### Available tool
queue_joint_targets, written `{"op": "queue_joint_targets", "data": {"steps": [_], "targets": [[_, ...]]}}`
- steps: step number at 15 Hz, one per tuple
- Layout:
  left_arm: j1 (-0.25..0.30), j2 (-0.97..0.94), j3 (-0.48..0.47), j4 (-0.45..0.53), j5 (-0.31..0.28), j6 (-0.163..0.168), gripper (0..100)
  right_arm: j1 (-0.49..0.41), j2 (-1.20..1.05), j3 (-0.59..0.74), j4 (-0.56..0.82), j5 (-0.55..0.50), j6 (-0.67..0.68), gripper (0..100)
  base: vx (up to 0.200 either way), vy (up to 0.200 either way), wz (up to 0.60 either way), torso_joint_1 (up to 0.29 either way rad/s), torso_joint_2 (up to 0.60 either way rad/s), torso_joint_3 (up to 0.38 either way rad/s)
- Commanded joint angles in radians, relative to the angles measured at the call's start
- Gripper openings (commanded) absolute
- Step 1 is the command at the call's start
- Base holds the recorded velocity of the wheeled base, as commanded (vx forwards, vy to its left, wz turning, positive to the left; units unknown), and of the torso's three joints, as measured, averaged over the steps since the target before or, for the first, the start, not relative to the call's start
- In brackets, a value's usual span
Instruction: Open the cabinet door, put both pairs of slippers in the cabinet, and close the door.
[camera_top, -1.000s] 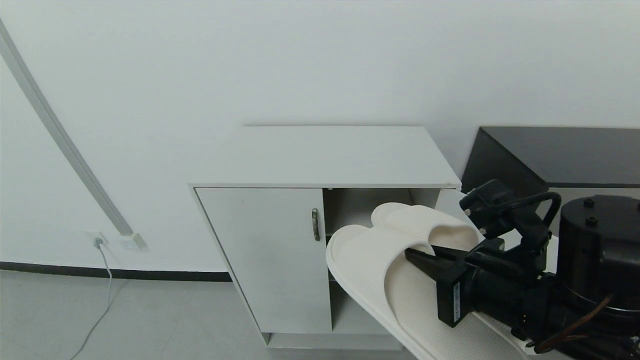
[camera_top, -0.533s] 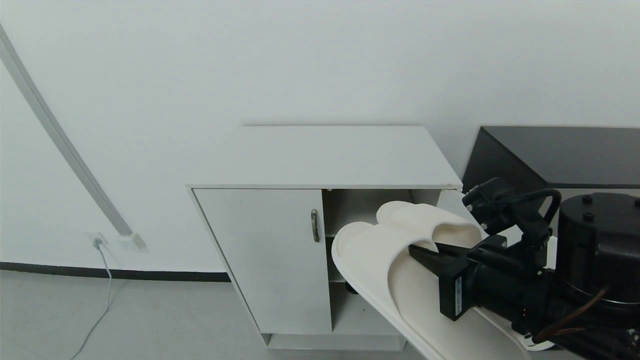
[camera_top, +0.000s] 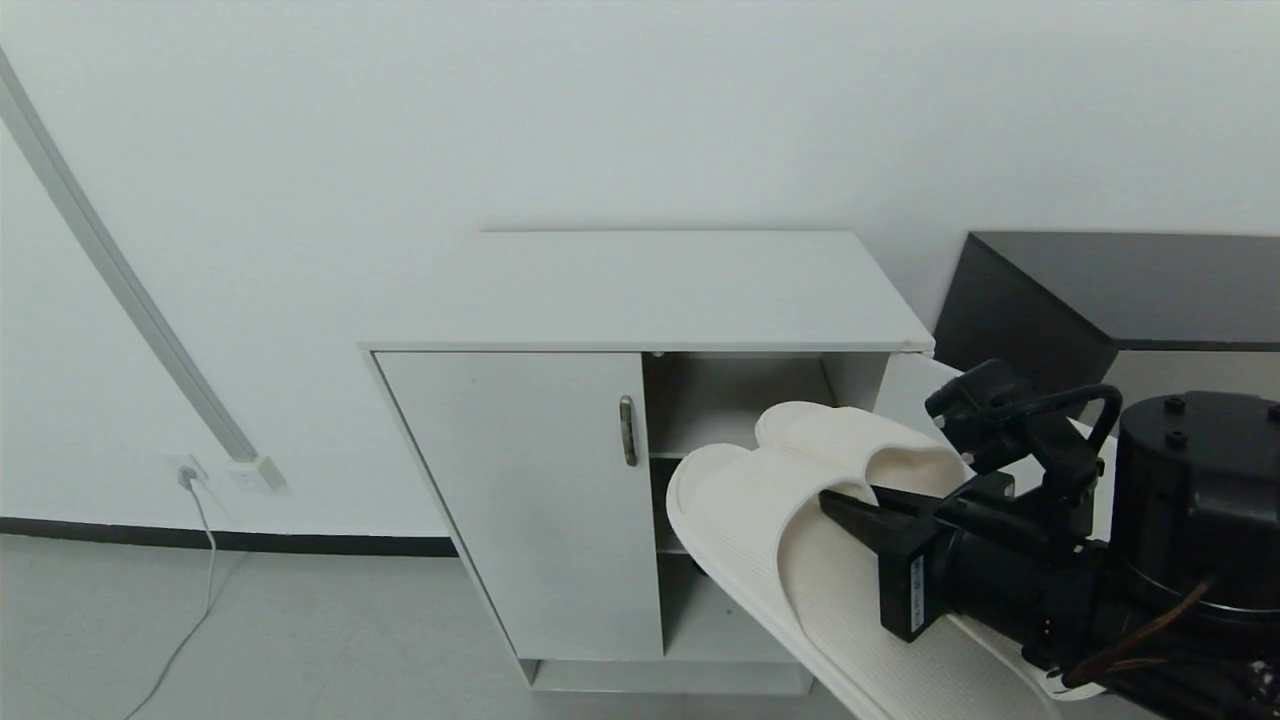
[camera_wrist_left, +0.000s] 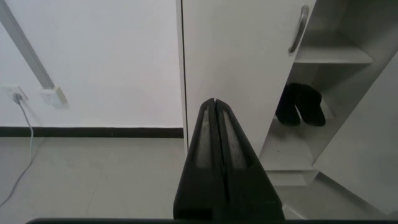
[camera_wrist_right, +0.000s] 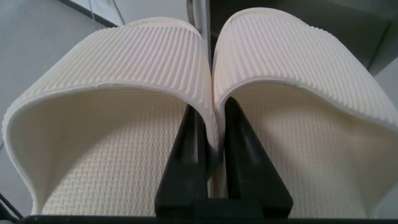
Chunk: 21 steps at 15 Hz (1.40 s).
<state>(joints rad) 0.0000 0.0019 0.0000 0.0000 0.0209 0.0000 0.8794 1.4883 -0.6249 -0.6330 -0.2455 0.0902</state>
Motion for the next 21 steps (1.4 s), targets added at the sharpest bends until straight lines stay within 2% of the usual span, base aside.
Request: {"op": "queue_joint_targets", "data": {"steps": [1,12,21], "targets": [[0.0,0.001,0.0,0.002,0.001,0.0,0,0.001,0.004,0.001,-0.001,0.0,0.0,0,0.0,0.0,0.0,-0.193,0.51,0.325],[0.0,0.001,0.0,0.002,0.001,0.0,0,0.001,0.01,-0.001,-0.001,0.0,0.0,0,0.0,0.0,0.0,-0.166,0.49,0.321],[0.0,0.001,0.0,0.0,0.001,0.0,0,0.001,0.012,-0.001,-0.001,-0.001,0.0,0,0.0,0.0,0.0,-0.068,0.45,0.376]]}}
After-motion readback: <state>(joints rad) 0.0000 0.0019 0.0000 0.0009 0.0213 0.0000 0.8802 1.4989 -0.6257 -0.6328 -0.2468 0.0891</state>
